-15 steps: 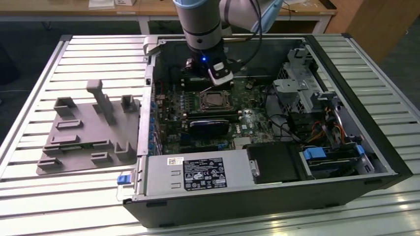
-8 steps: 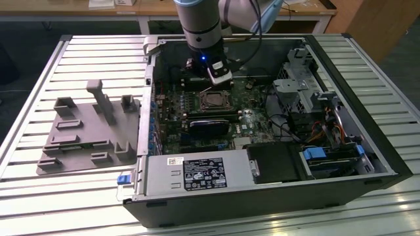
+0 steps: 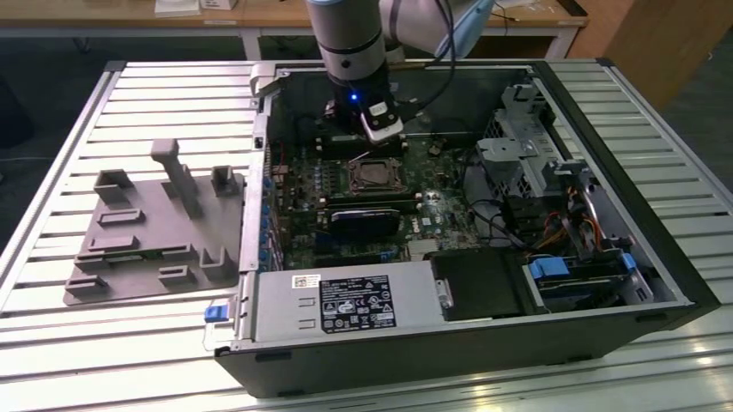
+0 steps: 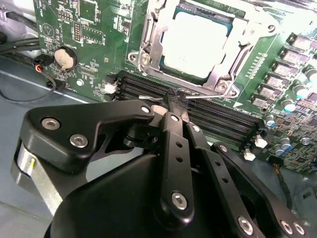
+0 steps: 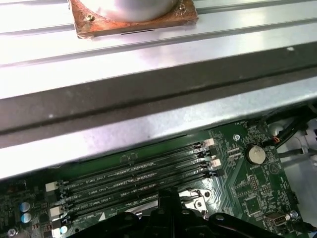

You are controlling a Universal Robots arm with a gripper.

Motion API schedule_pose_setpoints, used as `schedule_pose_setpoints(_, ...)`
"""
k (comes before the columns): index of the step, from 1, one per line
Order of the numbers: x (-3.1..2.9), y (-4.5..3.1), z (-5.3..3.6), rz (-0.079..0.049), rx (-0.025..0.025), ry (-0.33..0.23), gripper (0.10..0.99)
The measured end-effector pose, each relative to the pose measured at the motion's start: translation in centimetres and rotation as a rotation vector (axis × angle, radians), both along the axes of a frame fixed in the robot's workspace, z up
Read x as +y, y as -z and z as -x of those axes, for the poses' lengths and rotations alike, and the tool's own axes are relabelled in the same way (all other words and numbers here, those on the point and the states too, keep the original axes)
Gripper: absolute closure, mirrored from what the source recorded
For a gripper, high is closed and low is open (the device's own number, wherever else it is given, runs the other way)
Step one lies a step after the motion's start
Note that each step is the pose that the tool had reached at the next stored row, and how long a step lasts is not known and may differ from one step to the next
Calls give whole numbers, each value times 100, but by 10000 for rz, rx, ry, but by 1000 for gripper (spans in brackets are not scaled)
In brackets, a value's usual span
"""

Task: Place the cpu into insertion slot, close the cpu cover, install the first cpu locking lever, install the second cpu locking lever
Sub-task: 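Install the first cpu locking lever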

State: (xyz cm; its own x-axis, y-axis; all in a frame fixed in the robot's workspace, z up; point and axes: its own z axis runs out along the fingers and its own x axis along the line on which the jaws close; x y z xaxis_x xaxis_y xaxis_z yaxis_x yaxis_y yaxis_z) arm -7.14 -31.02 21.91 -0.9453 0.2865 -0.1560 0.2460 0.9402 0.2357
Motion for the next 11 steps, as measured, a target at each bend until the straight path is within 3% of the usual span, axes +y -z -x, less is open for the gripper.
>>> schedule_pose_setpoints(11, 34, 53, -17, 55, 1, 267, 980)
